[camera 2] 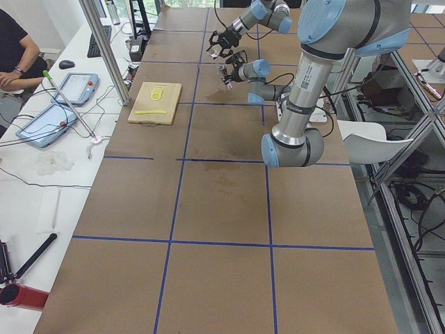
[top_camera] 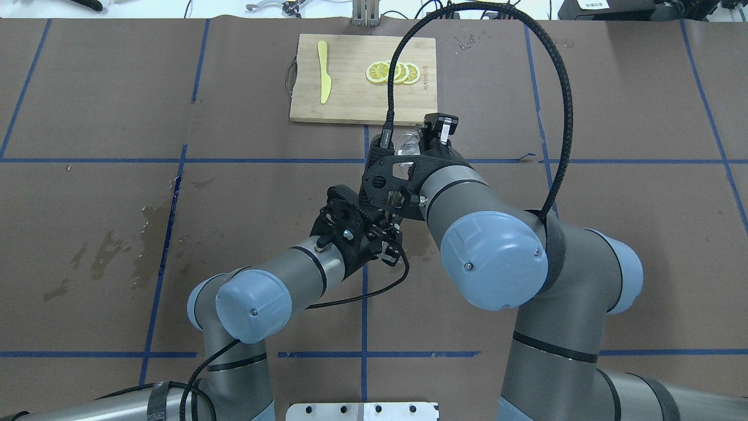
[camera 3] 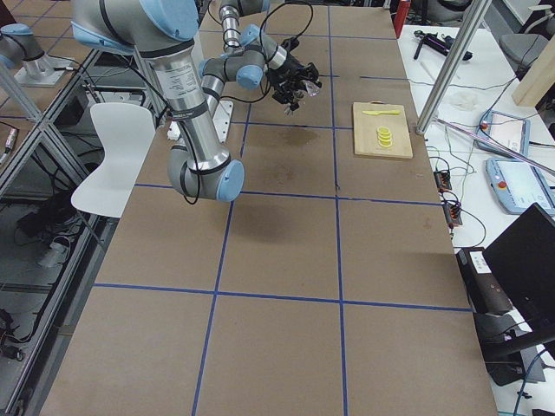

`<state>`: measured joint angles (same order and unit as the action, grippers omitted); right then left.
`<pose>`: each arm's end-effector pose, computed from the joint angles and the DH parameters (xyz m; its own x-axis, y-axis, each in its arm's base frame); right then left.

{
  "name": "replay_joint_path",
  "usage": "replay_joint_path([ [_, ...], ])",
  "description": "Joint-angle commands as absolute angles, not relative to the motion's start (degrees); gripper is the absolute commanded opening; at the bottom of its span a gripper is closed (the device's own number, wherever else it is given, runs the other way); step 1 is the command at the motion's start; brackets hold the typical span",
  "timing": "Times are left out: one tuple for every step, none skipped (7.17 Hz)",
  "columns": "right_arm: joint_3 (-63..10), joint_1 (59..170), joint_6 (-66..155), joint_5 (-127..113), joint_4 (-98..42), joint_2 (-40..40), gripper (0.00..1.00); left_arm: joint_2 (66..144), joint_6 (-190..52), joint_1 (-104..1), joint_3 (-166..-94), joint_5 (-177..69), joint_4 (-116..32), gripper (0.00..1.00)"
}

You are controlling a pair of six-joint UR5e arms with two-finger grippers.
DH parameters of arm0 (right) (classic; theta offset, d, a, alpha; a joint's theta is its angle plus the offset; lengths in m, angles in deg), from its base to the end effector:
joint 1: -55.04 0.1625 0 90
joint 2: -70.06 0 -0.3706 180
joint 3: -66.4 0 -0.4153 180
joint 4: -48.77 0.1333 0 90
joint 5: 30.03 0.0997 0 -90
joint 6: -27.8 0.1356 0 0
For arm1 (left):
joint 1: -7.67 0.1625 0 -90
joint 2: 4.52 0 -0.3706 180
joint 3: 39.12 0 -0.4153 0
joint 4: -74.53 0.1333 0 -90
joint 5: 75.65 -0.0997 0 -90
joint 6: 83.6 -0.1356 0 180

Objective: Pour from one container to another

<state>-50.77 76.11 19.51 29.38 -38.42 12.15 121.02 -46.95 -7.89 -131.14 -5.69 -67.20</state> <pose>-0.4489 -0.3897 0.0861 0.6584 -0.6592 -0.3633 0.5376 0.0741 0.8399 0.6004 -0.3538 0.1128 0.4741 0.6504 -0.5935 0.3379 0.4880 0.8048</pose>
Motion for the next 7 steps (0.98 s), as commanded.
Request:
replay_joint_path([
  [-50.9, 75.2, 18.3, 27.5, -38.4, 11.9, 0.0, 121.0, -46.9, -8.0, -131.1, -5.8, -67.2, 0.0],
  [-51.0, 74.6, 18.3, 26.9, -38.5, 11.8, 0.0, 121.0, -46.9, -8.0, -131.1, -5.8, -67.2, 0.0],
  [-51.1, 73.4, 18.2, 25.1, -38.5, 11.5, 0.0, 121.0, -46.9, -8.0, -131.1, -5.8, -67.2, 0.0],
  [-51.1, 72.7, 18.2, 24.6, -38.5, 11.4, 0.0, 121.0, -46.9, -8.1, -130.8, -5.9, -67.3, 0.0],
  [-51.2, 72.6, 17.4, 23.7, -39.7, 11.7, 0.0, 121.0, -46.9, -8.1, -130.8, -5.9, -67.5, 0.0],
  [-51.2, 72.6, 13.5, 22.9, -40.1, 12.0, 0.0, 121.0, -46.9, -8.1, -130.4, -5.9, -68.0, 0.0],
  [-51.2, 72.6, 11.0, 22.4, -40.1, 12.1, 0.0, 121.0, -46.9, -8.1, -130.3, -5.9, -68.5, 0.0],
])
